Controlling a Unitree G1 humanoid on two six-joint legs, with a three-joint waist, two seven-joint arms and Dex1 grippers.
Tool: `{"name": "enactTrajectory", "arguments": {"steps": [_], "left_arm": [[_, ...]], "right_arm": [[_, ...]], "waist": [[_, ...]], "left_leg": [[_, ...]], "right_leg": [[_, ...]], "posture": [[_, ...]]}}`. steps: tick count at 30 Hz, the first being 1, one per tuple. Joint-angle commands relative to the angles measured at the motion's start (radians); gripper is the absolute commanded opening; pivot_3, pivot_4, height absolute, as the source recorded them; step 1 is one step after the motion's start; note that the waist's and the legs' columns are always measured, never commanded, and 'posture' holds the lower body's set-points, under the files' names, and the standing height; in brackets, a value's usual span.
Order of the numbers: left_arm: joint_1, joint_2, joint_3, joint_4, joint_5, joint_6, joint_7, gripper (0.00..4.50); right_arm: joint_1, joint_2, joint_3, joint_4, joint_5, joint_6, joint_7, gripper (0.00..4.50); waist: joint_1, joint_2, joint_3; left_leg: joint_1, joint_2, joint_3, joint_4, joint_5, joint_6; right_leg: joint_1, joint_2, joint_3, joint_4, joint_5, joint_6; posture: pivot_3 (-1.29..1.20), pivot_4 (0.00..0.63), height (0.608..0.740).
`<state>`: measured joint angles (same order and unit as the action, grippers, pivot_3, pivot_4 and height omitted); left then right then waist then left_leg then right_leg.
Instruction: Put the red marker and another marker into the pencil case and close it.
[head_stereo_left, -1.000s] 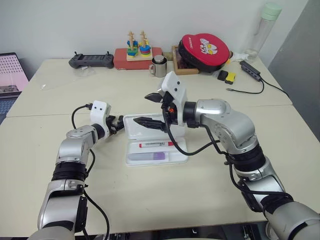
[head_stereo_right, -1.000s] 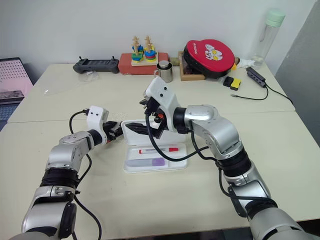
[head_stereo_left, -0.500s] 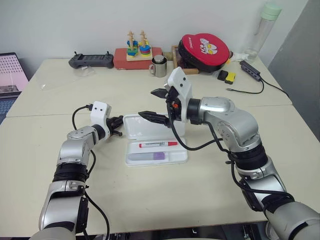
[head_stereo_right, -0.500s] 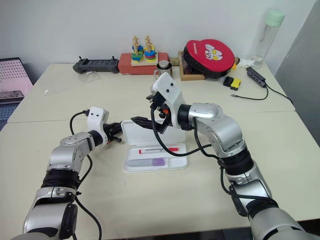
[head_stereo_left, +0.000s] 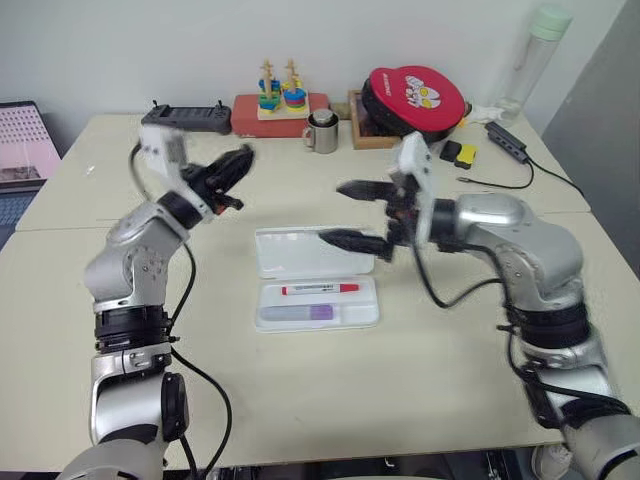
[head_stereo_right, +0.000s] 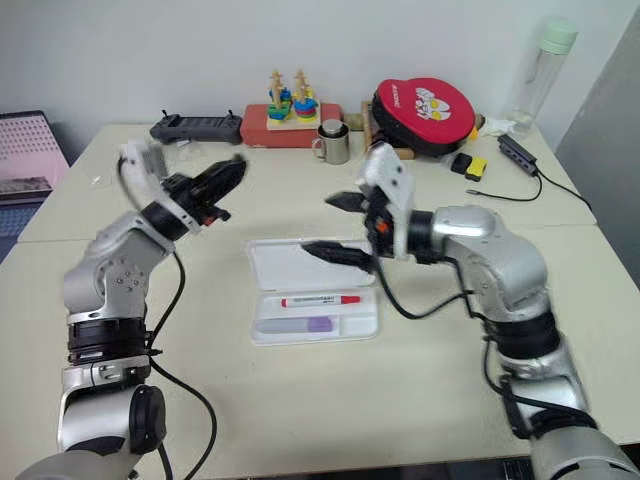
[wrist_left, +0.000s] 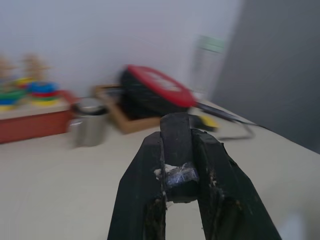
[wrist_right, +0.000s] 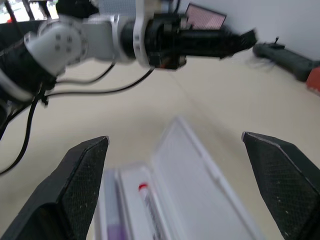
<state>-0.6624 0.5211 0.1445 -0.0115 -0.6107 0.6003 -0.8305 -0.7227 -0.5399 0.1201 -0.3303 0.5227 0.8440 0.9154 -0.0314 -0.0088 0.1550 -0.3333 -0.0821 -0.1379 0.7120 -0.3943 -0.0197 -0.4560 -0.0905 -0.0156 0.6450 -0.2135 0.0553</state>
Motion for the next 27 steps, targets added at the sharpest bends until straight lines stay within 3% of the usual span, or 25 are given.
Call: {"name": "enactTrajectory", "arguments": {"steps": [1, 10, 22, 27], "left_arm": [[0.019, 0.071, -0.177, -0.143, -0.008, 0.072, -0.173, 0.46], [0.040, 0.083, -0.459, -0.076, 0.217, -0.036, -0.265, 0.46], [0.094, 0.027, -0.549, -0.064, 0.327, -0.060, -0.272, 0.46], [0.099, 0.028, -0.541, -0.071, 0.326, -0.052, -0.290, 1.57]], "right_arm": [[0.049, -0.081, -0.045, -0.092, 0.040, 0.024, 0.026, 4.50], [0.163, -0.210, -0.011, -0.173, -0.018, 0.042, -0.026, 4.50], [0.193, -0.198, 0.027, -0.208, -0.022, 0.061, -0.067, 4.50], [0.193, -0.196, 0.035, -0.204, -0.021, 0.057, -0.073, 4.50]], "waist": [[-0.001, 0.000, 0.000], [0.005, 0.001, 0.000], [0.008, 0.001, 0.000], [0.008, 0.001, 0.000]], "left_leg": [[0.000, 0.000, 0.001, 0.000, 0.000, 0.000], [0.003, 0.003, 0.005, 0.000, 0.000, 0.000], [0.002, 0.003, 0.004, 0.000, 0.000, 0.000], [0.002, 0.003, 0.004, 0.000, 0.000, 0.000]], "right_leg": [[0.000, 0.000, 0.000, 0.000, 0.000, 0.000], [0.001, 0.004, 0.002, 0.001, 0.000, 0.000], [0.000, 0.004, 0.002, 0.000, 0.000, 0.000], [0.000, 0.004, 0.002, 0.000, 0.000, 0.000]], "posture": [[0.00, 0.150, 0.740], [0.00, 0.150, 0.740], [0.00, 0.150, 0.740], [0.00, 0.150, 0.740]]}}
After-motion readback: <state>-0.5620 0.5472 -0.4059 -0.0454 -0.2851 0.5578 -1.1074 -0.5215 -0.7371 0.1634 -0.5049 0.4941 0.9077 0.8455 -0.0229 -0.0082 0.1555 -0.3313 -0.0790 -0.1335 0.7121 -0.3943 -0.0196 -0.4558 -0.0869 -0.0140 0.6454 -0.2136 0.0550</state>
